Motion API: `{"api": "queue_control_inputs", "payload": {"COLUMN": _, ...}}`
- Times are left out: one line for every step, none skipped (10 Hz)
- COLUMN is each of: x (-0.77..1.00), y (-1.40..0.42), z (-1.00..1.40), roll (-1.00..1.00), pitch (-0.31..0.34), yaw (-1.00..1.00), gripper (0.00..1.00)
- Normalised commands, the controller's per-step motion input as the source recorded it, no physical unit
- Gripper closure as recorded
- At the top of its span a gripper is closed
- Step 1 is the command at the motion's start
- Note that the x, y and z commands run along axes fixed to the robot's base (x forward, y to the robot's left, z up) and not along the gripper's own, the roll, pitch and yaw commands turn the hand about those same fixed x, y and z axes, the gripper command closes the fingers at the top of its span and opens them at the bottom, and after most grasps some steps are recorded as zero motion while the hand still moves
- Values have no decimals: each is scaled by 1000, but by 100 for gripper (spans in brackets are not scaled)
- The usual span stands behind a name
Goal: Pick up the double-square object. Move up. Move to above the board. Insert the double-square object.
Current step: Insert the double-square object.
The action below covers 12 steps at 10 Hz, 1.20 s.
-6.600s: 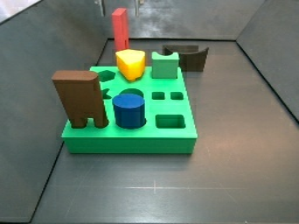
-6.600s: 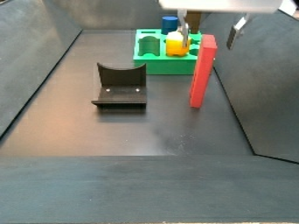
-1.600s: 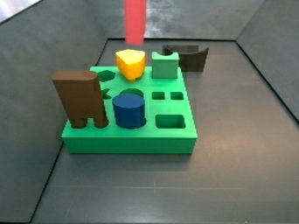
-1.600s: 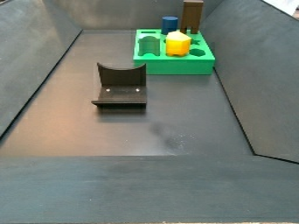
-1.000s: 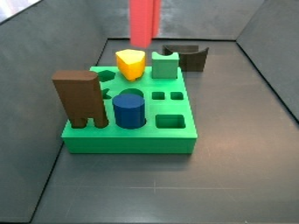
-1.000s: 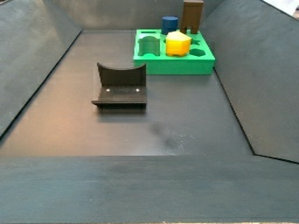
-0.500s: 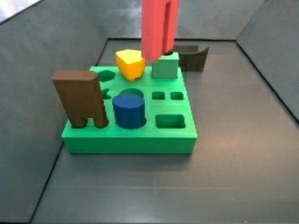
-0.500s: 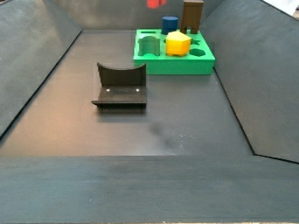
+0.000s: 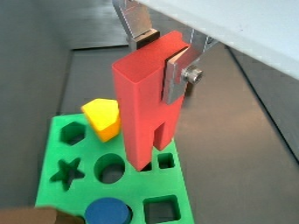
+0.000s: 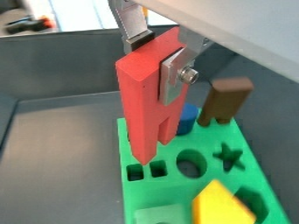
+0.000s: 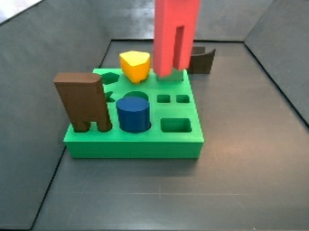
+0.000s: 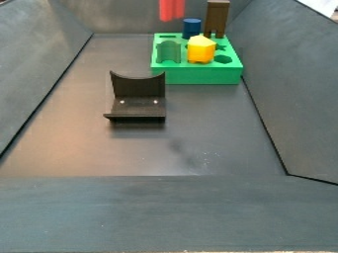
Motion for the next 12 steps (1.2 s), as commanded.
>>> {"api": "queue_control_inputs", "payload": {"x": 151, "y": 34, "z": -380, "roll": 40, "pitch": -10, "yaw": -994, "gripper": 100}}
{"api": "queue_control_inputs", "payload": {"x": 9, "y": 0, "z": -474, "roll": 67, "pitch": -13, "yaw": -1000, "gripper": 100}}
{"api": "queue_control_inputs", "payload": {"x": 0, "y": 0, "z": -480, "roll": 70, "pitch": -11, "yaw": -1000, "gripper": 100}}
{"api": "queue_control_inputs", "payload": {"x": 0, "y": 0, "z": -477, "roll": 70, "pitch": -11, "yaw": -1000, "gripper": 100}}
{"api": "queue_control_inputs", "payload": {"x": 0, "y": 0, "z": -474, "roll": 67, "pitch": -16, "yaw": -1000, "gripper": 100}}
{"api": "queue_control_inputs", "payload": {"x": 3, "y": 0, "z": -466, "roll": 57, "pitch": -24, "yaw": -1000, "gripper": 100}}
{"api": "queue_control_inputs", "payload": {"x": 280, "y": 120, "z": -151, "roll": 0, "pitch": 0, "yaw": -846, "gripper": 100}}
{"api": "queue_control_inputs", "payload": {"x": 11, "y": 46, "z": -63, "roll": 39, "pitch": 0, "yaw": -551, "gripper": 100}}
{"api": "queue_control_inputs", "payload": {"x": 89, "y": 80, "z": 0, "roll": 13, "pitch": 6, "yaw": -351, "gripper": 100}}
{"api": "queue_control_inputs", "payload": {"x": 6, "y": 0, "z": -66, "roll": 0, "pitch": 0, "yaw": 0, "gripper": 100}}
{"api": "queue_control_inputs", "payload": {"x": 89, "y": -14, "z": -254, "roll": 0, "pitch": -33, "yaw": 9, "gripper": 100}}
{"api": "queue_control_inputs", "payload": {"x": 40, "y": -26, "z": -283, "roll": -3, "pitch": -61, "yaw": 77, "gripper": 100}}
